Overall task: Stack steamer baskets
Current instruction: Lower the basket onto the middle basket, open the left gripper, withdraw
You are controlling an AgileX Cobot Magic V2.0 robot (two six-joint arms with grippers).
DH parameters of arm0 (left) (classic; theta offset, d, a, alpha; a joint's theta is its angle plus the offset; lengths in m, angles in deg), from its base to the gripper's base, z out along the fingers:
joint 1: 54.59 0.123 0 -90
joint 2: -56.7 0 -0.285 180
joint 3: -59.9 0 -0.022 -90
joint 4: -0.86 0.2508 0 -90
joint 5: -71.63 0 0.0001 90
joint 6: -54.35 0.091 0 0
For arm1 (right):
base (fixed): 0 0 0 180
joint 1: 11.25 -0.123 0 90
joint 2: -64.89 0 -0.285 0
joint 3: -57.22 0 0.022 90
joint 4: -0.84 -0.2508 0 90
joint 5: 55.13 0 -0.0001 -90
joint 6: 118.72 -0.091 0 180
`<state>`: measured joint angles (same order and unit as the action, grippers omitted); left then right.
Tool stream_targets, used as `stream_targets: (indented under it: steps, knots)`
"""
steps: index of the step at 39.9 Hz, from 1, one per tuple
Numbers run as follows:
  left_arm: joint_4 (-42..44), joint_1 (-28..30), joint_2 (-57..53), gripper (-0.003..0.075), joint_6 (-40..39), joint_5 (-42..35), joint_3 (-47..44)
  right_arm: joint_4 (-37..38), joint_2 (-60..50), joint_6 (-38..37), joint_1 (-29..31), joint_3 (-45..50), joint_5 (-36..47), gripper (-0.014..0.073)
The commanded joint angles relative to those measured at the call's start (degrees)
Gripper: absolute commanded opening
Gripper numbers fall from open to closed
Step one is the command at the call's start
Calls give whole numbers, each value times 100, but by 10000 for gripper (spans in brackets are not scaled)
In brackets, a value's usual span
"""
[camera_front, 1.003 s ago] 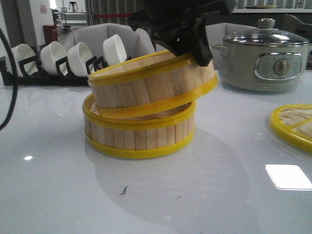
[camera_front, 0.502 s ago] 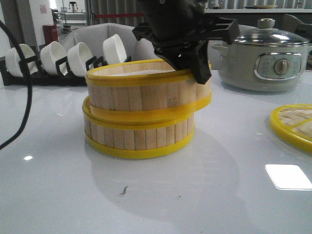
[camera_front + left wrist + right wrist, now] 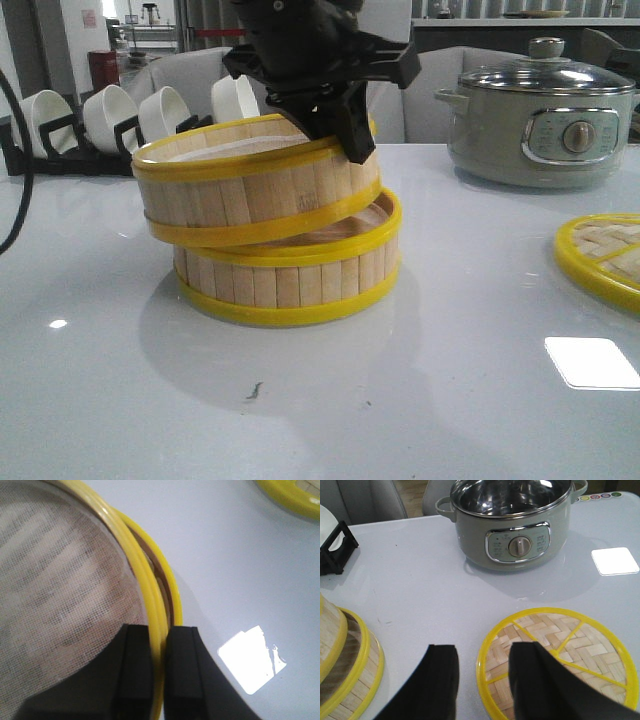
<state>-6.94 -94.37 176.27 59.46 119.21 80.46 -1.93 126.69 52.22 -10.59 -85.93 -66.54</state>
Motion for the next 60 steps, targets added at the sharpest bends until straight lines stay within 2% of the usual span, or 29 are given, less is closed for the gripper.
stream_targets:
  steps: [1, 21, 51, 55, 60]
  knots:
    - [-80, -80, -328, 87, -24, -357, 221, 22, -47, 12, 9, -216, 445, 363]
    - [-549, -131, 13, 87, -24, -479, 221, 22, -47, 12, 9, -216, 445, 363]
    - [-558, -131, 114, 90, -24, -575, 221, 22, -47, 12, 9, -216, 445, 363]
    - [-558, -131, 114, 126, -24, -601, 221, 22, -47, 12, 9, -216, 445, 363]
    - [-558, -131, 114, 230, -24, -633, 244, 22, -47, 12, 9, -216, 445, 363]
